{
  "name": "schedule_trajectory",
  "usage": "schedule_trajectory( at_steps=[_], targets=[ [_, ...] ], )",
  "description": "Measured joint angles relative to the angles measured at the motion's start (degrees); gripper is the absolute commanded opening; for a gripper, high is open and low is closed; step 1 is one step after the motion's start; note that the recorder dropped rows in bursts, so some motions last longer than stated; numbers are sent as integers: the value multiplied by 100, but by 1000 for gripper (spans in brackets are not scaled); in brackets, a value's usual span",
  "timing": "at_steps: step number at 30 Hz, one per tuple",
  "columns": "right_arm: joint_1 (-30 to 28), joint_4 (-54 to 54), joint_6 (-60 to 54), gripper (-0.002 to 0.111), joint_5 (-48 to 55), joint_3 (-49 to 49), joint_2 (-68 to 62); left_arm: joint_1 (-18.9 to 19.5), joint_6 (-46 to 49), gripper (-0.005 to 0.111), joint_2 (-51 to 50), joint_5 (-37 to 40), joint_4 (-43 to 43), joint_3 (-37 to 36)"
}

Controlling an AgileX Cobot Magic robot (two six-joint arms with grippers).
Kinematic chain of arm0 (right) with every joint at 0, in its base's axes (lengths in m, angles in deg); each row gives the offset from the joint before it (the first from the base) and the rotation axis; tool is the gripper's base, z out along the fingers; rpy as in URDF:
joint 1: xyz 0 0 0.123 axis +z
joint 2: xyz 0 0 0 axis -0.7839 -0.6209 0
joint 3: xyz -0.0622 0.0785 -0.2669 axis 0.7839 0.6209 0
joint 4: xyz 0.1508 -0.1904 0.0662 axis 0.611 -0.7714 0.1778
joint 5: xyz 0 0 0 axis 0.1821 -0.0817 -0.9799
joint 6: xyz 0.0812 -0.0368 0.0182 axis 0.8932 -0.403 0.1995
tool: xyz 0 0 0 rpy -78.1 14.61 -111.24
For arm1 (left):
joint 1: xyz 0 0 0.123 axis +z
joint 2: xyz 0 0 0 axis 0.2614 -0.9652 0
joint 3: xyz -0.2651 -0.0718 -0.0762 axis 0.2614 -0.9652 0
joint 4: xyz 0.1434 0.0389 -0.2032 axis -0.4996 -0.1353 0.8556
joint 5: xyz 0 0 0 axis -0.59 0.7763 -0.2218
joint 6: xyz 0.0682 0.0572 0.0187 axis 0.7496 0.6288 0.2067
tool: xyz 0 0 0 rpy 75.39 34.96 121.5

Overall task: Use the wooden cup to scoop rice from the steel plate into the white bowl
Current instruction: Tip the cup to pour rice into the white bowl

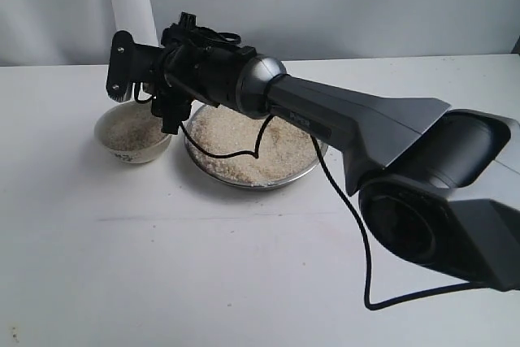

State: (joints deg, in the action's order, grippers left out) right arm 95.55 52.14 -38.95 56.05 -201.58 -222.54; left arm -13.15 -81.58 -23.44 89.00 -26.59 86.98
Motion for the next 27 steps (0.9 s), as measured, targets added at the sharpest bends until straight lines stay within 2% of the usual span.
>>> schedule_trajectory(
  at_steps=[3, 6, 12, 27],
  targets=[
    [53, -237, 0, 0, -4, 0, 0, 0, 0, 0, 0, 0, 0, 0],
    [291, -1285, 0, 0, -17, 0, -52, 0, 0, 0, 0, 0, 0, 0],
    [529, -2438, 136, 0, 57, 0, -298, 0, 0, 0, 0, 0, 0, 0],
    [527, -3289, 238, 0, 277, 0, -311, 0, 0, 0, 0, 0, 0, 0]
  ],
)
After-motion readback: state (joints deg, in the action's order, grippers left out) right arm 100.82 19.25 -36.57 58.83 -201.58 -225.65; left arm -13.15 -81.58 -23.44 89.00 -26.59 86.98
